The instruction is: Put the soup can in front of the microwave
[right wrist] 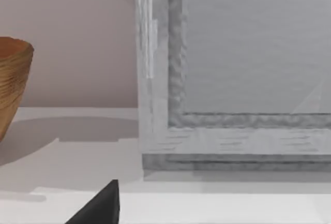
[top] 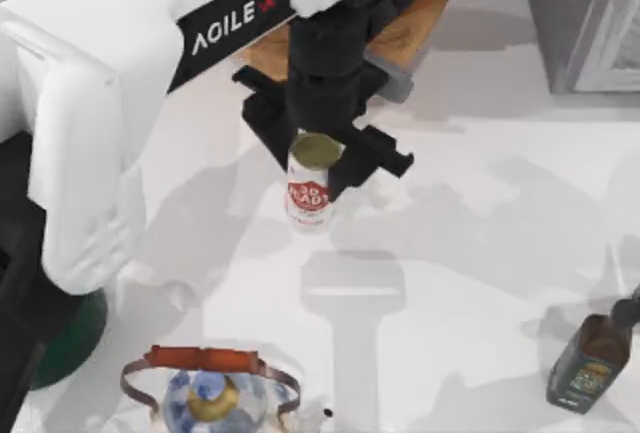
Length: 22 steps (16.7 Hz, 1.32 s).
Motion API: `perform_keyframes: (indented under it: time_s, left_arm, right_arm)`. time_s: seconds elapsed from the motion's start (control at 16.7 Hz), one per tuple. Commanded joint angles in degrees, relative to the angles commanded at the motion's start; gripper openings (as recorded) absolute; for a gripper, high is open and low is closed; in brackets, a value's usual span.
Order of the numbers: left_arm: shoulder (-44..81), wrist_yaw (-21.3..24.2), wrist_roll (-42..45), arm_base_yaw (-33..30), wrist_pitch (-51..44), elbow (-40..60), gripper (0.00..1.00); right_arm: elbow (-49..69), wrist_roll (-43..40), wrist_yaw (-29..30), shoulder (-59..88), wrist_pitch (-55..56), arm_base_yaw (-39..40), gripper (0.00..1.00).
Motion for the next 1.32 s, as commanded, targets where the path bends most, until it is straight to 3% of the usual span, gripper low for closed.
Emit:
perform_keyframes:
  time_s: [0.54, 0.78, 0.96, 1.32]
  left_arm:
    - [-5.6, 1.2, 14.0, 39.7, 0.4, -5.5, 0.0]
    - [-5.5, 2.0, 19.3, 53.2, 3.7, -5.7, 0.0]
    - [-4.9, 2.1, 21.5, 58.1, 5.3, -5.9, 0.0]
    - [-4.9, 1.9, 21.7, 58.4, 5.6, -6.1, 0.0]
  right_arm:
    - [0.0, 0.0, 0.0, 0.0, 0.0, 0.0, 1.0]
    - [0.0, 0.0, 0.0, 0.0, 0.0, 0.0, 1.0]
    - [0.0, 0.0, 0.0, 0.0, 0.0, 0.0, 1.0]
    - [0.0, 0.0, 0.0, 0.0, 0.0, 0.0, 1.0]
